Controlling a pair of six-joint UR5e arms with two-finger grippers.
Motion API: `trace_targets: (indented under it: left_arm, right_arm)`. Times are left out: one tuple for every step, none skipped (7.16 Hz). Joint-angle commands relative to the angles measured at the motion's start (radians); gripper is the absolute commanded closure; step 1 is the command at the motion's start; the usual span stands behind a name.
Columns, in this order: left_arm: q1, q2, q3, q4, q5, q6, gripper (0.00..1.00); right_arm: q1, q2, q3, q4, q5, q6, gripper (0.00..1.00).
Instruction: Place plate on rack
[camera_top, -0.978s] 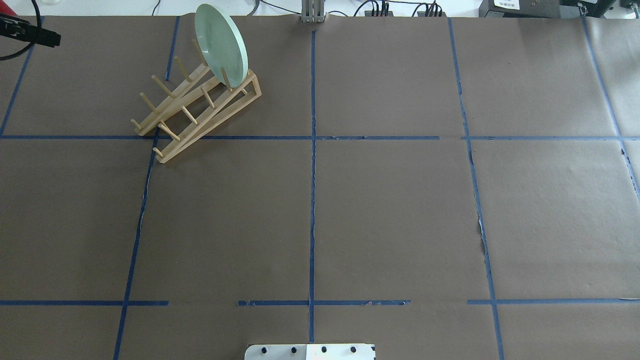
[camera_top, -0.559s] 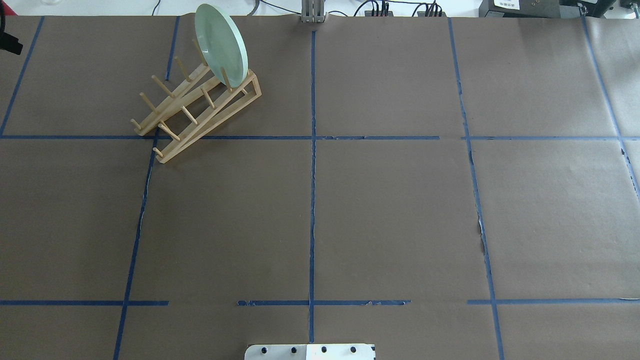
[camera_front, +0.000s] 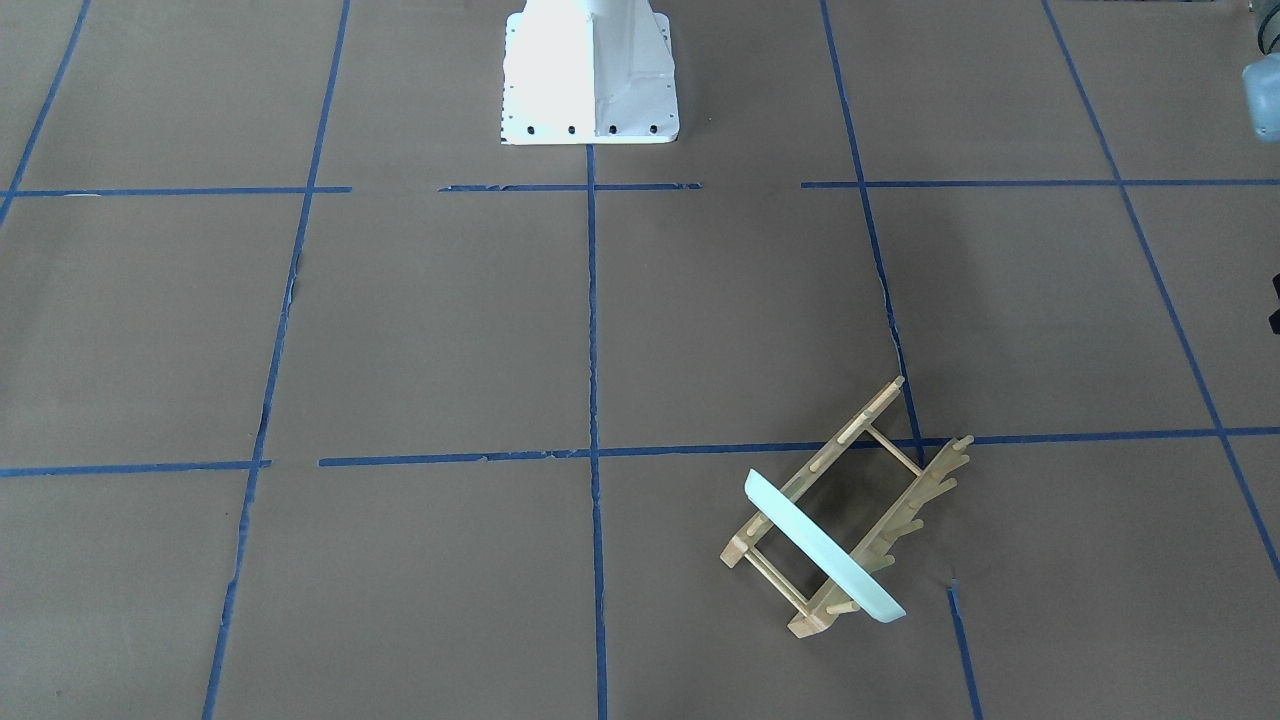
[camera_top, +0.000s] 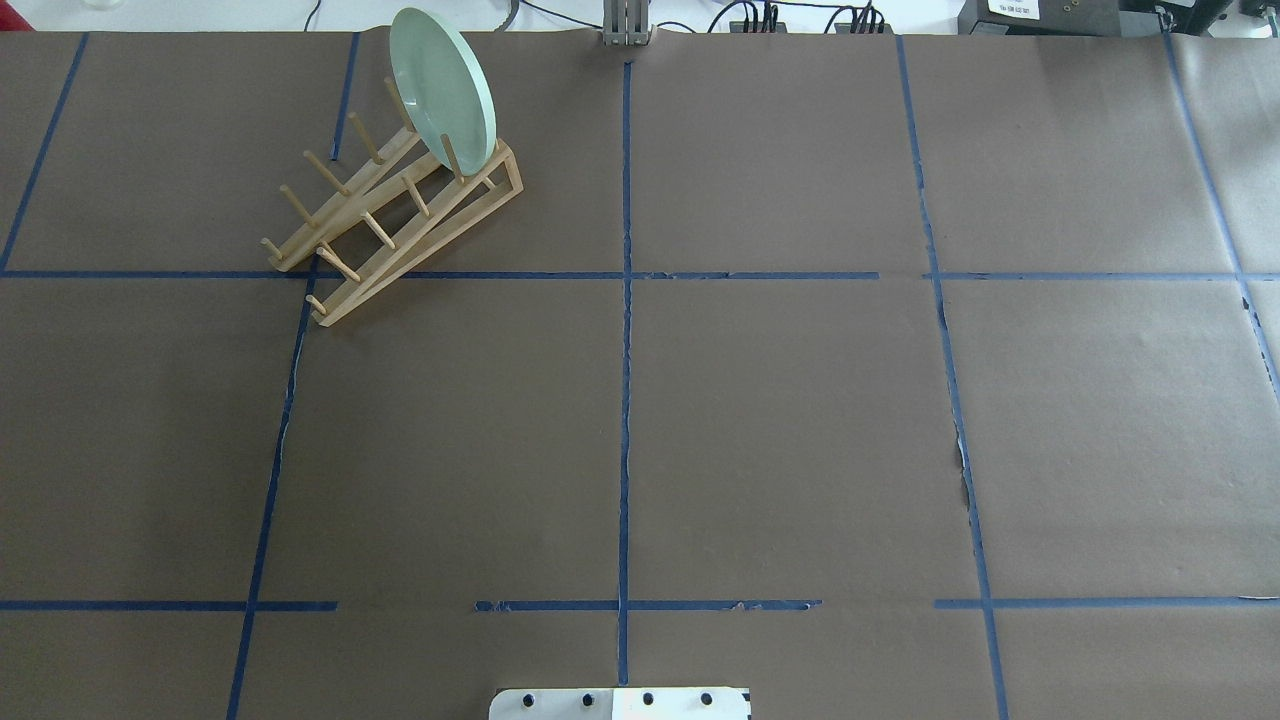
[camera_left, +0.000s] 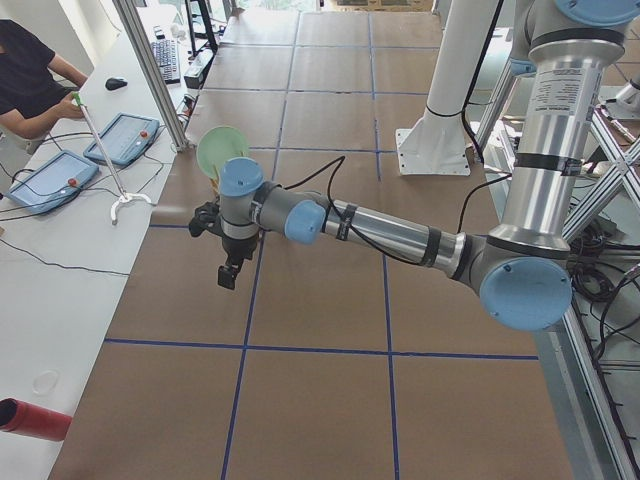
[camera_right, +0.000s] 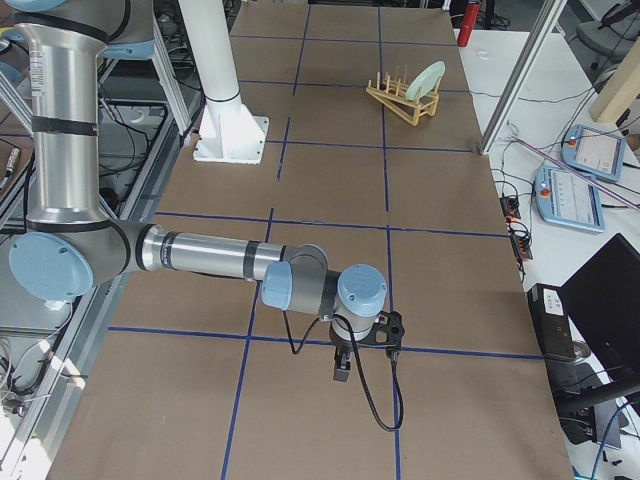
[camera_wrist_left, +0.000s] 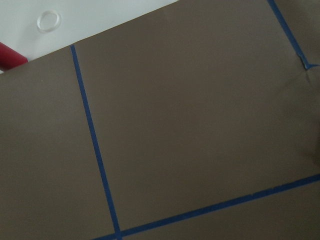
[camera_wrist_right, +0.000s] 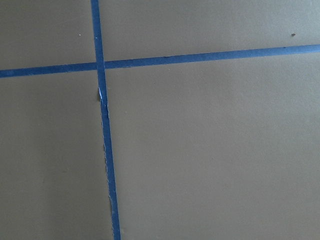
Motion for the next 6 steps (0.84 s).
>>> trace_targets:
  left_arm:
    - [-0.091,0.098,0.031,0.013,-0.083,0.038,0.00]
    - [-0.106,0.135,0.031,0.014,-0.083,0.036,0.00]
    - [-0.118,0.153,0.030,0.048,-0.083,0.036,0.00]
    - [-0.118,0.153,0.030,0.086,-0.082,0.036,0.00]
    - [-0.116,0.155,0.034,0.086,-0.077,0.033,0.00]
    - [-0.116,0.156,0.033,0.088,-0.079,0.032,0.00]
  right_arm:
    - [0.000,0.000,-0.001,0.000,0.000,-0.001,0.00]
    - [0.000,0.000,-0.001,0.000,0.000,0.000,0.00]
    - [0.000,0.000,0.000,0.000,0.000,0.000,0.00]
    - [0.000,0.000,0.000,0.000,0.000,0.000,0.00]
    - [0.000,0.000,0.000,0.000,0.000,0.000,0.00]
    - [0.000,0.000,0.000,0.000,0.000,0.000,0.00]
